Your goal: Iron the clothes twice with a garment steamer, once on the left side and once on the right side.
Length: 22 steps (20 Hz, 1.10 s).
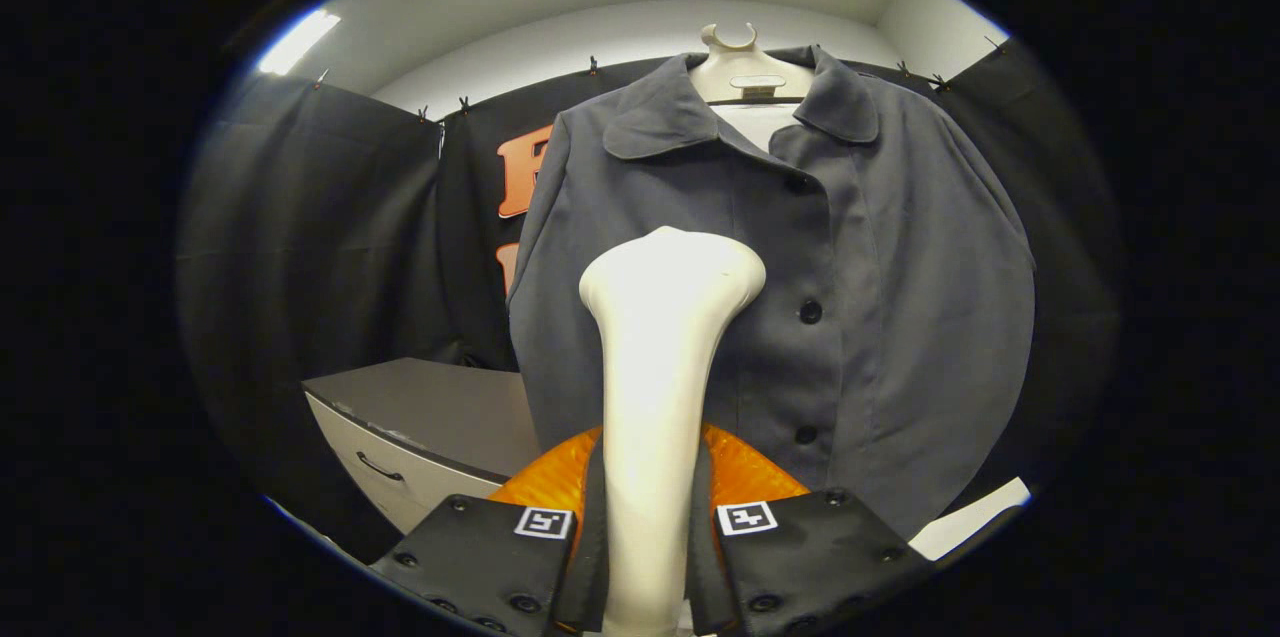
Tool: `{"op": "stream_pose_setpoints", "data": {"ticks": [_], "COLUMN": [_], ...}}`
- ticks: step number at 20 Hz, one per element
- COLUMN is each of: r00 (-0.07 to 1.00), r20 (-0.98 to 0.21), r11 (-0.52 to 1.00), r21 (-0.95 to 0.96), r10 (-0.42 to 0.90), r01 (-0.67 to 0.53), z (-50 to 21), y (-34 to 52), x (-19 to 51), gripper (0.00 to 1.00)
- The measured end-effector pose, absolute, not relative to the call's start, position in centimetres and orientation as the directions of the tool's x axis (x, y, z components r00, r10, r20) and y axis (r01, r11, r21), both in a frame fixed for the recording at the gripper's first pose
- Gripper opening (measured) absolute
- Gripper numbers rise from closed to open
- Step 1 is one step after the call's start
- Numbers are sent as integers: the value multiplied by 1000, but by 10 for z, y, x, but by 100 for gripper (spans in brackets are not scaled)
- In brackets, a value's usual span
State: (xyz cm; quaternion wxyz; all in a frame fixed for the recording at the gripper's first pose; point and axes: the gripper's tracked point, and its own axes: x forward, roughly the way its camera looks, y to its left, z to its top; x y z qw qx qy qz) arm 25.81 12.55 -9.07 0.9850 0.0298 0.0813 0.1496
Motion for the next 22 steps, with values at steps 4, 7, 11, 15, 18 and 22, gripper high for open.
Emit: {"op": "stream_pose_setpoints", "data": {"ticks": [4,7,11,15,18,22], "r00": [939,937,929,920,918,907], "r20": [-169,-180,-205,-232,-232,-276], "r11": [953,953,951,949,946,948], "r21": [96,85,84,87,84,81], "r10": [300,300,308,316,323,317], "r01": [-287,-289,-297,-304,-312,-307], "z": [-108,-123,-148,-175,-196,-232], "y": [126,128,131,131,131,128], "x": [247,242,230,221,214,202], "gripper": [39,39,39,39,39,39]}}
